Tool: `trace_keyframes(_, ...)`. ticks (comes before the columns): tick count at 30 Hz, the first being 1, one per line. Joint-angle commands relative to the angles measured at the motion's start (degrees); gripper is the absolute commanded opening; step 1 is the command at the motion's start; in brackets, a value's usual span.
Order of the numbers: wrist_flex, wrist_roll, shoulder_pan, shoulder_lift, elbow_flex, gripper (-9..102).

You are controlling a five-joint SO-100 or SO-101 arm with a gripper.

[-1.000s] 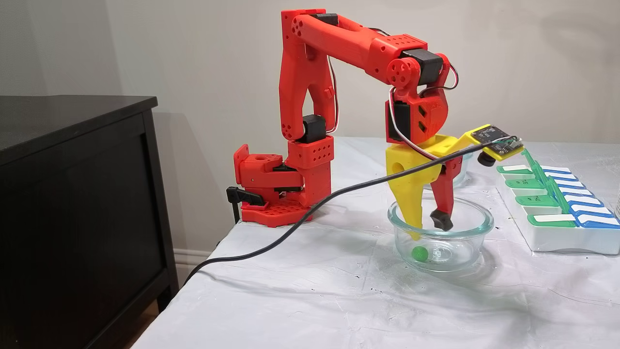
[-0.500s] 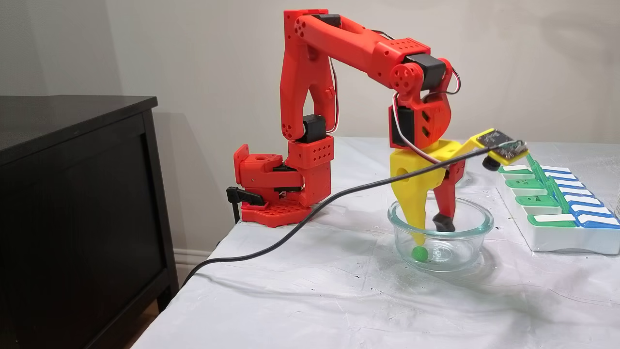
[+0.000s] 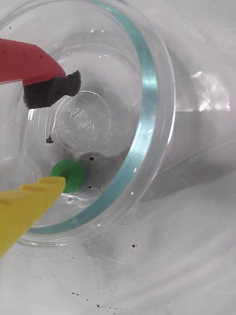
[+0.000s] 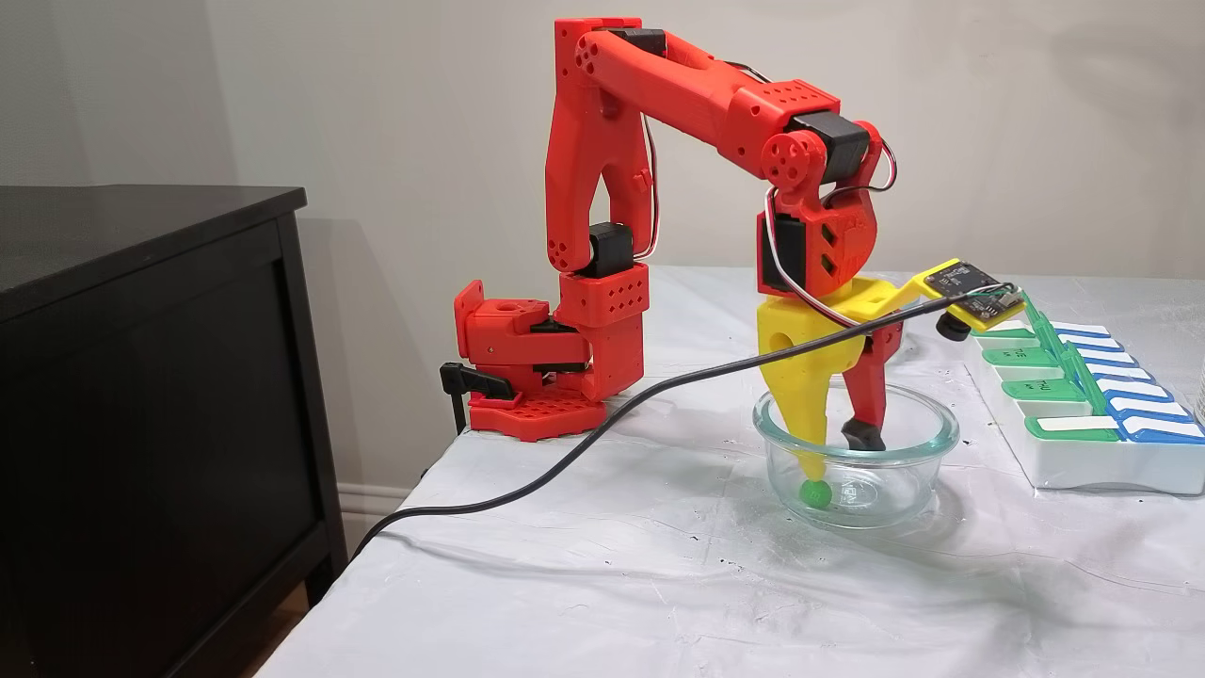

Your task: Sort medicines into box.

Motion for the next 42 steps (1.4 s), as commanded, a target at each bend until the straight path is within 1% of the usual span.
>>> trace_keyframes(1,-0.6,-0.1,1.1,0.6,-0.8,28)
trace_keyframes(12,-1.1,-0.4,1.0,-2.7,-0.8,28)
trace_keyframes(17,0.4,-0.6,1.0,-2.8,-1.5,29)
trace_keyframes(22,7.5,-2.4,0.8,-4.3,-4.2,29)
trace_keyframes(29,16.2,-4.1,-0.7,-11.0,-8.6,24)
trace_keyframes(36,18.7,-5.4,-1.0,-14.8,-11.4,23)
trace_keyframes(40,20.7,-5.7,-1.0,-15.6,-12.0,18)
trace_keyframes(42,21.3,-5.3,-1.2,-16.3,-12.3,9)
